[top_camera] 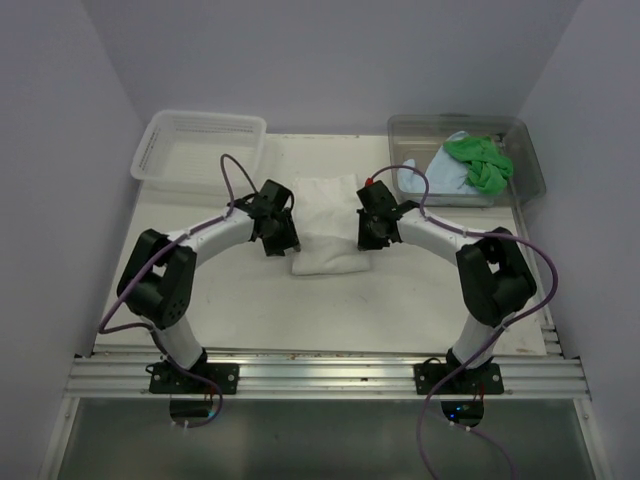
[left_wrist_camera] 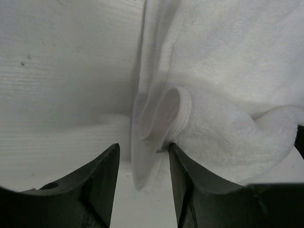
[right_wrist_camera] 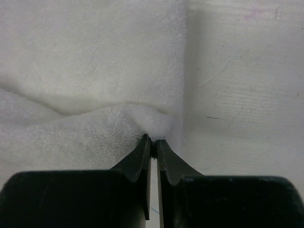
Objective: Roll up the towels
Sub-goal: Roll the towel
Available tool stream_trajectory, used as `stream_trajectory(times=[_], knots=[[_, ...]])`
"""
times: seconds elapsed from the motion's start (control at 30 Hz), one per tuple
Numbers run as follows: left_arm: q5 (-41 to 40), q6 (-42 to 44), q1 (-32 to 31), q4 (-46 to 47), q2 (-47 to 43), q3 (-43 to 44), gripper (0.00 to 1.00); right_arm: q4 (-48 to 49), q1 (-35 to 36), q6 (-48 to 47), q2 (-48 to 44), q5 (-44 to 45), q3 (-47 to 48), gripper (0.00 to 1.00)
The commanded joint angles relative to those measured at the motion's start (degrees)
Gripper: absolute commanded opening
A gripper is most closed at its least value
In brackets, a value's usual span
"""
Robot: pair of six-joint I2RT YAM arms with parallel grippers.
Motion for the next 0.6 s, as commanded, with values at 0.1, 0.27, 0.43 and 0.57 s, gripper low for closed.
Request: stream_trajectory(times=[0.1,0.27,0.43,0.57], knots=[[-7.9,5.0,0.6,-4.6,-7.5,3.1,0.53,1.0,-0.4,-0.8,0.4,1.1,0.8,0.09],[-6.1,5.2,-3.2,-2.0,-11.3,3.3,0.45,1.6,-0.4,0.0,0.4,0.5,0.4,0.10],[2.7,2.9,-7.3,5.3,-8.9,2.1,0.38,2.1,-0.4,0.4,0.5,-0.6,0.5,0.11],[3.1,2.7,-7.3,10.1,-4.4,1.9,0.34,1.6,-0.5,0.4,-0.2,-0.9,0.4,0.14]])
